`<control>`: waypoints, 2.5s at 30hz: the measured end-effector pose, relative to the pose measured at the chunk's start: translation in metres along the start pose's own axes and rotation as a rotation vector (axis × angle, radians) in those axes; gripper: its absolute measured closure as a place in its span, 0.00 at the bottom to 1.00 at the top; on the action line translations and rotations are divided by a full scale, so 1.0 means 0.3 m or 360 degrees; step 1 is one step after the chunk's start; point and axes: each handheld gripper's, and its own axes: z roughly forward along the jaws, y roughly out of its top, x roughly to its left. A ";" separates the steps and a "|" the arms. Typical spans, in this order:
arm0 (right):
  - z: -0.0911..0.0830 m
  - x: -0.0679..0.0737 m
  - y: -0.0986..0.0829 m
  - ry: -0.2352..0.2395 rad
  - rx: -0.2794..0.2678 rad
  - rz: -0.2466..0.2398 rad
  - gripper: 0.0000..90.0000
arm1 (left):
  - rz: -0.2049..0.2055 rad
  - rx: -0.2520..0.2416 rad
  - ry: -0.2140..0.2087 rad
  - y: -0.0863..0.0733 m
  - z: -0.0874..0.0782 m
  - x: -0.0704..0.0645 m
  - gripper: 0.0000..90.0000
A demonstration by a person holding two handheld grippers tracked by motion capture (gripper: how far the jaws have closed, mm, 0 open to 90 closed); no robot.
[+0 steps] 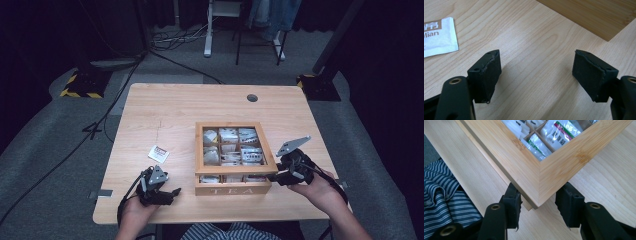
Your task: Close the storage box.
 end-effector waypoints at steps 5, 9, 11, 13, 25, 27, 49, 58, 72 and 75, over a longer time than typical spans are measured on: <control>0.015 0.002 -0.001 0.0012 0.0055 -0.0013 0.61 | 0.0000 0.0000 0.0000 0.000 0.000 0.000 0.27; 0.025 0.003 -0.001 0.0020 0.0089 -0.0022 0.61 | 0.0000 0.0000 0.0000 0.000 0.000 0.000 0.27; 0.032 0.004 -0.002 0.0025 0.0116 -0.0023 0.60 | 0.0000 0.0000 0.0000 0.000 0.000 0.000 0.27; 0.040 0.005 -0.002 0.0029 0.0140 -0.0028 0.59 | 0.0000 0.0000 0.0000 0.000 0.000 0.000 0.27; 0.073 0.005 -0.005 0.0053 0.0247 -0.0048 0.56 | -0.0002 0.0000 -0.0002 0.000 0.000 0.000 0.27; 0.080 0.006 -0.006 0.0044 0.0273 -0.0059 0.55 | -0.0007 -0.0001 -0.0003 0.000 0.000 0.000 0.27; -0.075 -0.088 -0.013 -0.0001 -0.0275 0.0048 0.49 | -0.0023 -0.0007 0.0021 -0.009 -0.007 0.009 0.27; -0.102 -0.163 -0.048 -0.0133 -0.0487 0.0130 0.47 | -0.0021 -0.0007 0.0021 -0.009 -0.008 0.010 0.27; -0.048 -0.325 -0.148 -0.0369 -0.0663 0.0252 0.47 | -0.0035 -0.0006 0.0029 -0.008 -0.007 0.016 0.27; -0.022 -0.360 -0.167 -0.0338 -0.0696 0.0295 0.46 | -0.0036 -0.0006 0.0029 -0.008 -0.007 0.015 0.27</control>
